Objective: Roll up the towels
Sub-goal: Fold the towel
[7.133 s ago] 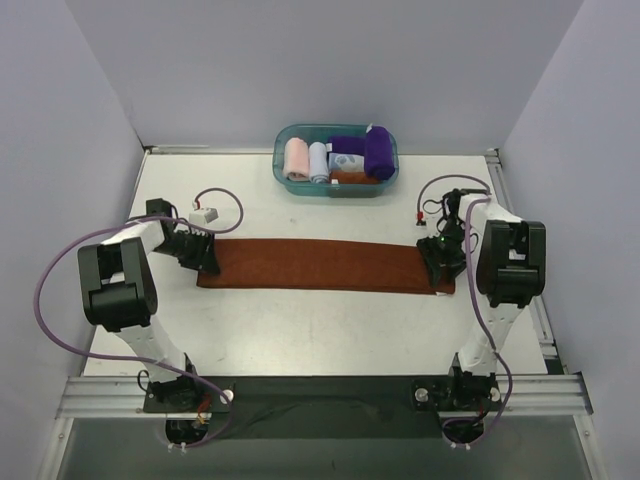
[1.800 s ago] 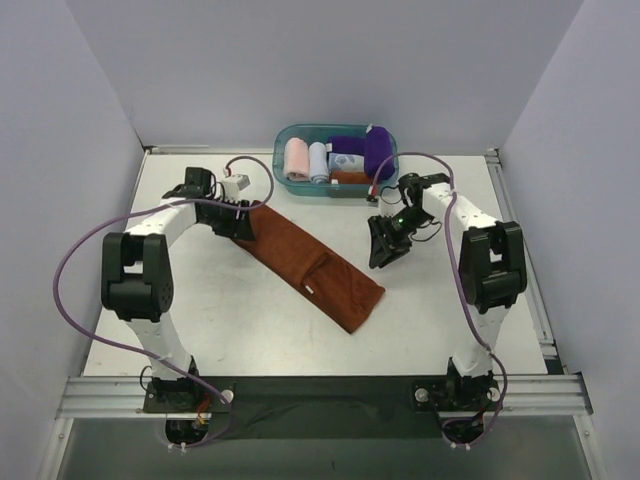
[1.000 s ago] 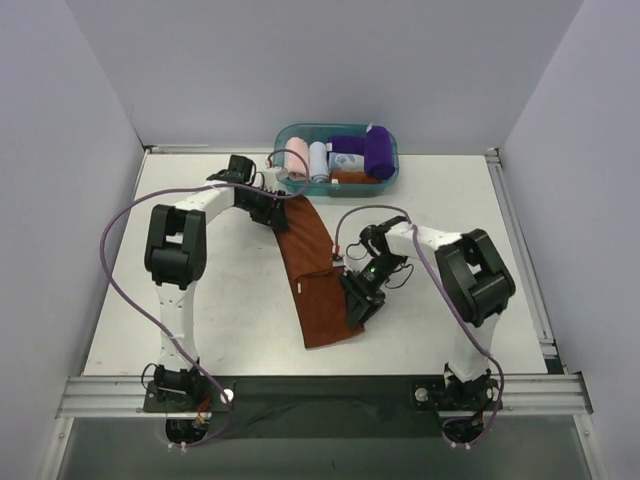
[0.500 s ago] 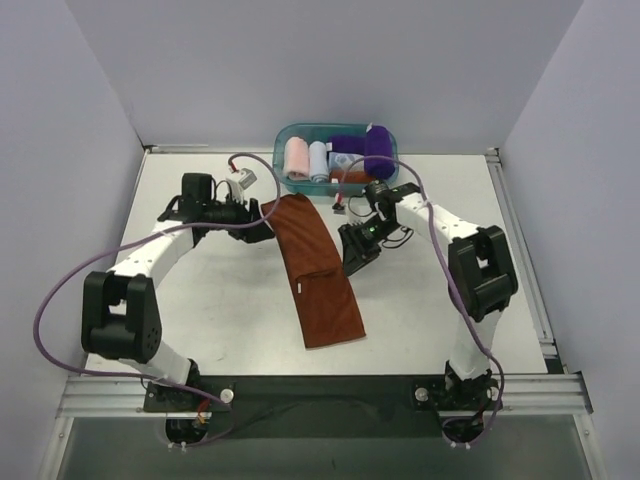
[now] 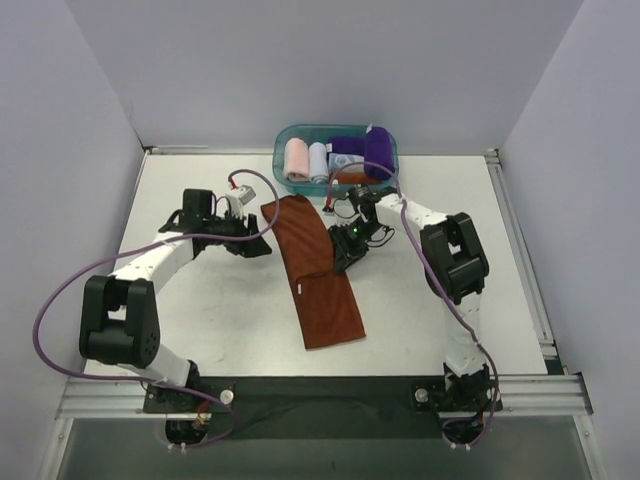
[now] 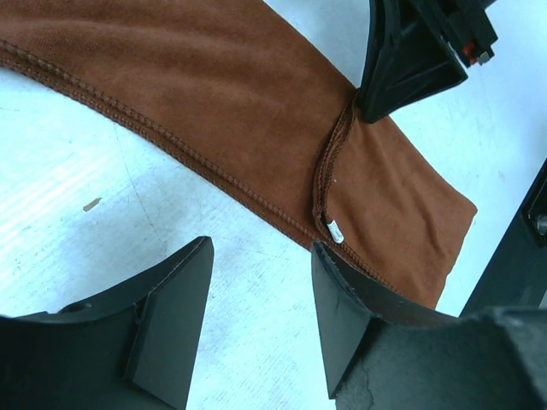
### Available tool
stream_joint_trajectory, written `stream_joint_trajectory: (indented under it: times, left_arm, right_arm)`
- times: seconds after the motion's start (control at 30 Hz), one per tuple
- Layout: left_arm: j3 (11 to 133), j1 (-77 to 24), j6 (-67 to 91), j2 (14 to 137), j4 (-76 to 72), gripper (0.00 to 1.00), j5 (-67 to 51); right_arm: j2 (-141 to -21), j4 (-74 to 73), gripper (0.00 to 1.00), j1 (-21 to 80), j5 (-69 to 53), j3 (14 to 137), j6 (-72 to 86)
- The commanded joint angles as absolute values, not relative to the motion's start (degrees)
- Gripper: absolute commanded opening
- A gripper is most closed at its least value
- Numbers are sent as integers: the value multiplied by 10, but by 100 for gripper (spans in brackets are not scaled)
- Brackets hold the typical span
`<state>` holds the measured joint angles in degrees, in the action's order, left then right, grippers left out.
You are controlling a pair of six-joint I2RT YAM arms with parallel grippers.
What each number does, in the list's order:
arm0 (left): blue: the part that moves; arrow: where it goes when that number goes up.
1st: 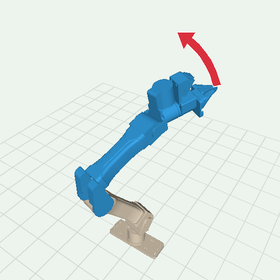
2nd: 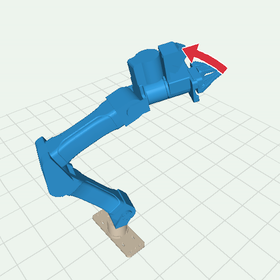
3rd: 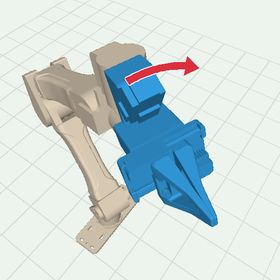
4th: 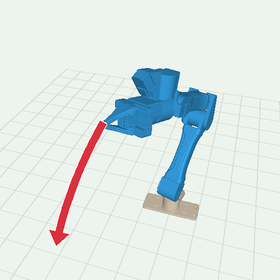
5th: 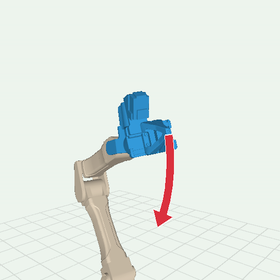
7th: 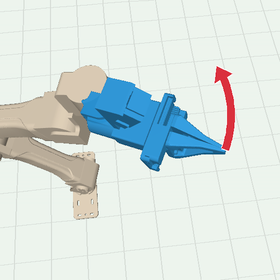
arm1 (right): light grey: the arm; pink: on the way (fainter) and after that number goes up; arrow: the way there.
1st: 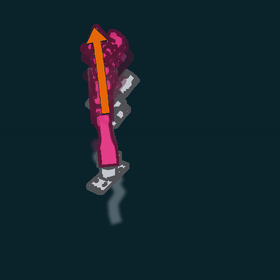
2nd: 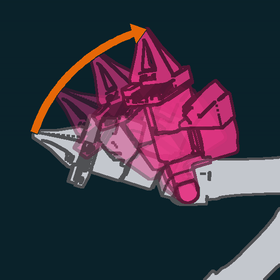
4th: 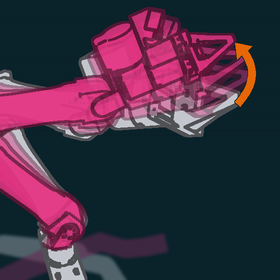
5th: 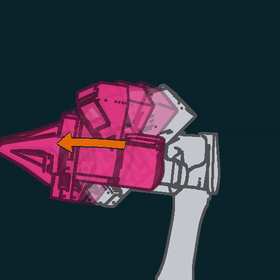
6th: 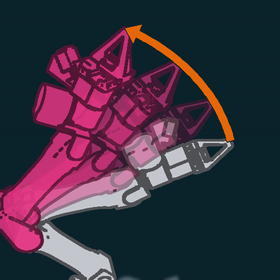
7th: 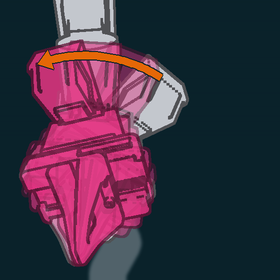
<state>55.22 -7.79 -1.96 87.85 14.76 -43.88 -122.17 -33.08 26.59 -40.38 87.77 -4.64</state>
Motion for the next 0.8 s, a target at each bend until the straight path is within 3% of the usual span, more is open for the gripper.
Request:
stream_joint_trajectory:
  times: [0.0, 0.17, 0.37, 0.67, 0.77]
  left_arm:
    - [552, -82, -44, 868, 143, 59, -446]
    - [529, -134, -161, 800, 193, 59, -432]
    - [498, -315, -280, 748, 313, 64, -294]
    - [423, -638, -282, 649, 334, 67, -92]
    - [411, -698, -253, 651, 333, 67, -46]
  right_arm:
    - [-1206, -327, 17, 263, -395, 890, -25]
    - [-1210, -326, 19, 266, -391, 862, -27]
    - [-1222, -323, 19, 288, -414, 801, -24]
    - [-1199, -309, 20, 344, -456, 749, 0]
    - [-1202, -309, 20, 351, -454, 758, 17]
